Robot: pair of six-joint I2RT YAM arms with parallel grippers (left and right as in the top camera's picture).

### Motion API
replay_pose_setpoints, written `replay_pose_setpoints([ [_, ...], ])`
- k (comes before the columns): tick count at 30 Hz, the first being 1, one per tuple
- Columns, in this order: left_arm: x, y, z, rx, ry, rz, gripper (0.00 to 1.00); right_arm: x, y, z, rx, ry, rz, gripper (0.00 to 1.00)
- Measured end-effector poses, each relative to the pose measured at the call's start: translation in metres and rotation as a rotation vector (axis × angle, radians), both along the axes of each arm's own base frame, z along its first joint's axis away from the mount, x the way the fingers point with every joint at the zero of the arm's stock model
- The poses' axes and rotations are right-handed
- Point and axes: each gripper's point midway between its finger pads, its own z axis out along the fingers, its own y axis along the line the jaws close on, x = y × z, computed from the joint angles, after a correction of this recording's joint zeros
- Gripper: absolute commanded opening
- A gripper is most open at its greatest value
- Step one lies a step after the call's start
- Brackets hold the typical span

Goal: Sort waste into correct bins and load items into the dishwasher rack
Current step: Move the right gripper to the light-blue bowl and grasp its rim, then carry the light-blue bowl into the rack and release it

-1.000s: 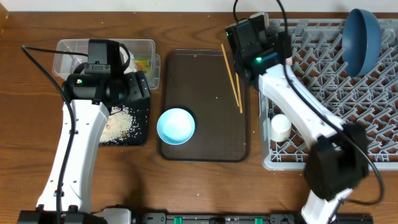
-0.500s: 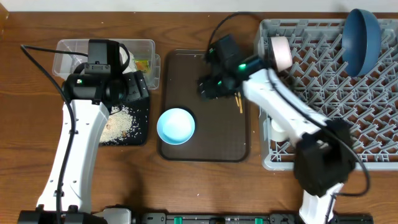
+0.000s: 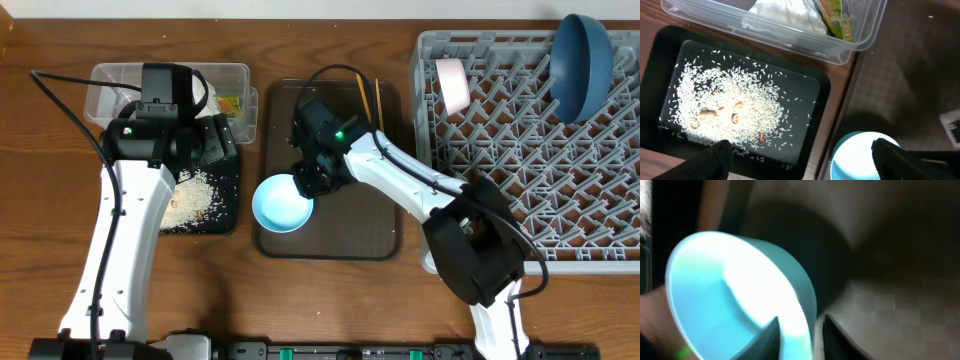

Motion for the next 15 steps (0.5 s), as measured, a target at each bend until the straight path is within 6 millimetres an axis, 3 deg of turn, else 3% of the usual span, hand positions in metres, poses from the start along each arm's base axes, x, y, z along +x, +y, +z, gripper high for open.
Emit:
replay_pose_setpoints([
  [5, 0.0, 0.0, 0.0, 0.002, 0.0, 0.001, 0.91, 0.0, -0.002, -0.004, -0.011, 0.007, -0.011, 0.01],
  [15, 0.0, 0.0, 0.0, 0.002, 0.0, 0.001, 0.91, 0.003, -0.017, -0.002, -0.08, -0.022, -0.026, 0.01],
])
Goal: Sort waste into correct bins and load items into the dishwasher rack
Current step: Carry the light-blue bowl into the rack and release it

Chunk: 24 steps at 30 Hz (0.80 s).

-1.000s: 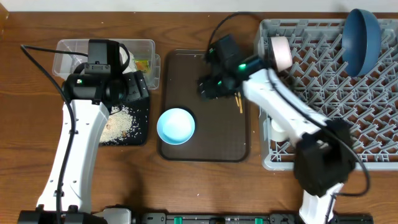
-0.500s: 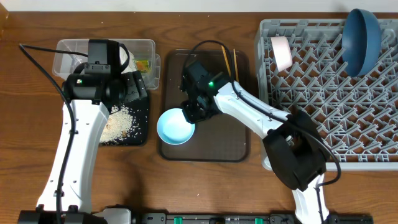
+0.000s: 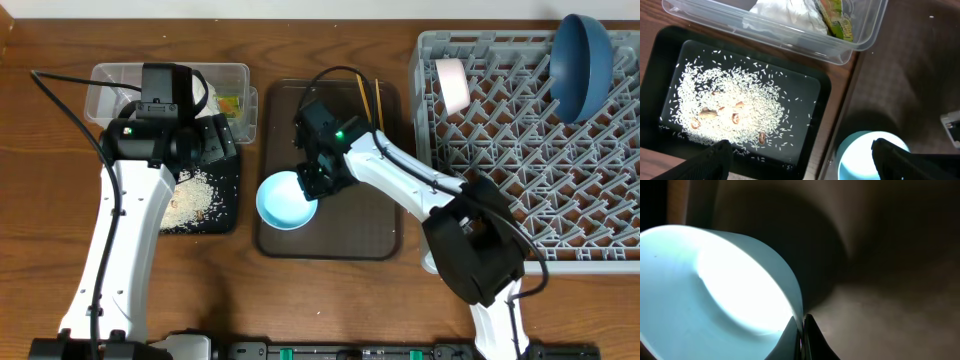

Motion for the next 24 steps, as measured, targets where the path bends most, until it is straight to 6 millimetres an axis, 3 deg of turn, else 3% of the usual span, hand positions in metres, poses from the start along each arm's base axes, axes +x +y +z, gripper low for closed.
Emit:
replay_pose_setpoints([
  [3, 0.0, 0.0, 0.0, 0.0, 0.0, 0.0, 0.91, 0.012, -0.018, 0.022, -0.047, -0.08, -0.026, 0.01],
  [6, 0.0, 0.0, 0.0, 0.0, 0.0, 0.0, 0.91, 0.037, -0.054, 0.073, -0.095, -0.232, -0.109, 0.01],
  [11, 0.0, 0.0, 0.0, 0.0, 0.0, 0.0, 0.91, 0.071, -0.15, 0.186, -0.243, -0.573, -0.355, 0.01],
  [14, 0.0, 0.0, 0.0, 0.0, 0.0, 0.0, 0.91, 0.069, -0.208, 0.229, -0.413, -0.706, -0.488, 0.01],
  [16, 0.0, 0.0, 0.0, 0.0, 0.0, 0.0, 0.91, 0.063, -0.242, 0.241, -0.567, -0.748, -0.55, 0.01],
  [20, 0.0, 0.0, 0.0, 0.0, 0.0, 0.0, 0.91, 0.057, -0.284, 0.24, -0.813, -0.762, -0.595, 0.01],
  [24, 0.0, 0.0, 0.0, 0.0, 0.0, 0.0, 0.91, 0.053, -0.306, 0.225, -1.001, -0.721, -0.559, 0.01],
])
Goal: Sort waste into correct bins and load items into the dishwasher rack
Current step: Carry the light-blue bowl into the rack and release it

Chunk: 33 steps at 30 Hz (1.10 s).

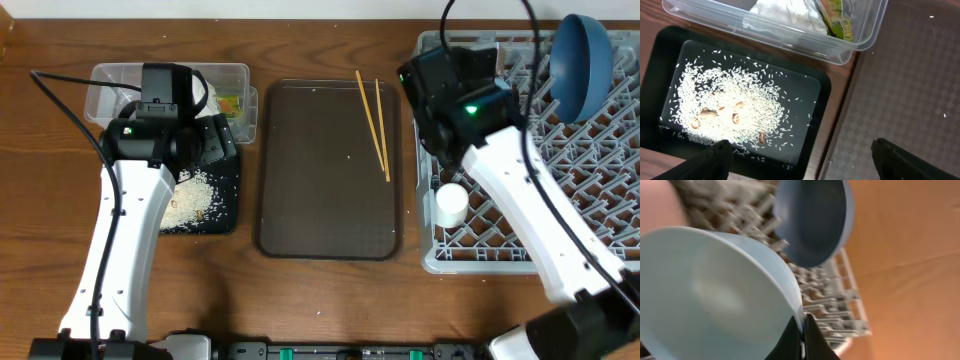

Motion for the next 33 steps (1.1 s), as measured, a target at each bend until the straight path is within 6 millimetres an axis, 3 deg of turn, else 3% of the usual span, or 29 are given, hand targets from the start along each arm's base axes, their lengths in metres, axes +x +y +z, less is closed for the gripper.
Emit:
replay_pose_setpoints([
  [7, 0.0, 0.0, 0.0, 0.0, 0.0, 0.0, 0.91, 0.003, -0.01, -0.043, -0.22, 0.172, -0.022, 0.01],
  [12, 0.0, 0.0, 0.0, 0.0, 0.0, 0.0, 0.91, 0.011, -0.009, -0.062, -0.303, 0.232, -0.022, 0.01],
  [20, 0.0, 0.0, 0.0, 0.0, 0.0, 0.0, 0.91, 0.015, -0.011, -0.07, -0.366, 0.259, -0.021, 0.01],
  [27, 0.0, 0.0, 0.0, 0.0, 0.0, 0.0, 0.91, 0.011, -0.001, -0.081, -0.303, 0.287, 0.0, 0.01],
  [29, 0.0, 0.0, 0.0, 0.0, 0.0, 0.0, 0.91, 0.009, 0.005, -0.086, -0.281, 0.303, 0.012, 0.05],
  [33, 0.0, 0.0, 0.0, 0.0, 0.0, 0.0, 0.91, 0.002, 0.012, -0.095, -0.237, 0.351, 0.031, 0.26],
])
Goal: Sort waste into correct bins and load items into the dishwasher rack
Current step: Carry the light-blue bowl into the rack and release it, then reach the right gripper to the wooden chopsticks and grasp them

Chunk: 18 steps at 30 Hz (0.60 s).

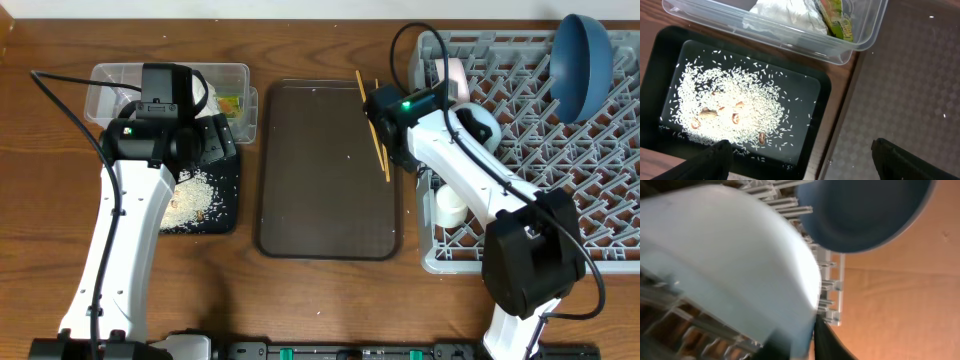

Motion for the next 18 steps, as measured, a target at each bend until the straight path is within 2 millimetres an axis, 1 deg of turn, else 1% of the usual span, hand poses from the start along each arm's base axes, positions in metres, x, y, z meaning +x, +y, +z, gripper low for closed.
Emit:
replay_pose_setpoints([
  [2, 0.0, 0.0, 0.0, 0.0, 0.0, 0.0, 0.91, -0.003, 0.002, -0.004, 0.02, 0.021, -0.001, 0.3],
  [3, 0.0, 0.0, 0.0, 0.0, 0.0, 0.0, 0.91, -0.005, 0.003, -0.005, 0.023, 0.034, -0.002, 0.36],
  [5, 0.0, 0.0, 0.0, 0.0, 0.0, 0.0, 0.91, -0.009, 0.003, -0.007, 0.031, 0.054, -0.004, 0.4],
  [7, 0.0, 0.0, 0.0, 0.0, 0.0, 0.0, 0.91, -0.012, 0.004, -0.009, 0.035, 0.078, -0.004, 0.48],
  [10, 0.0, 0.0, 0.0, 0.0, 0.0, 0.0, 0.91, -0.016, 0.007, -0.012, 0.059, 0.101, -0.006, 0.51],
  [12, 0.0, 0.0, 0.0, 0.0, 0.0, 0.0, 0.91, -0.015, 0.011, -0.012, 0.094, 0.1, -0.01, 0.55],
  [15, 0.0, 0.0, 0.0, 0.0, 0.0, 0.0, 0.91, -0.006, 0.021, -0.003, 0.163, 0.062, -0.01, 0.62],
  [18, 0.0, 0.0, 0.0, 0.0, 0.0, 0.0, 0.91, 0.007, 0.036, 0.013, 0.262, 0.015, 0.013, 0.67],
])
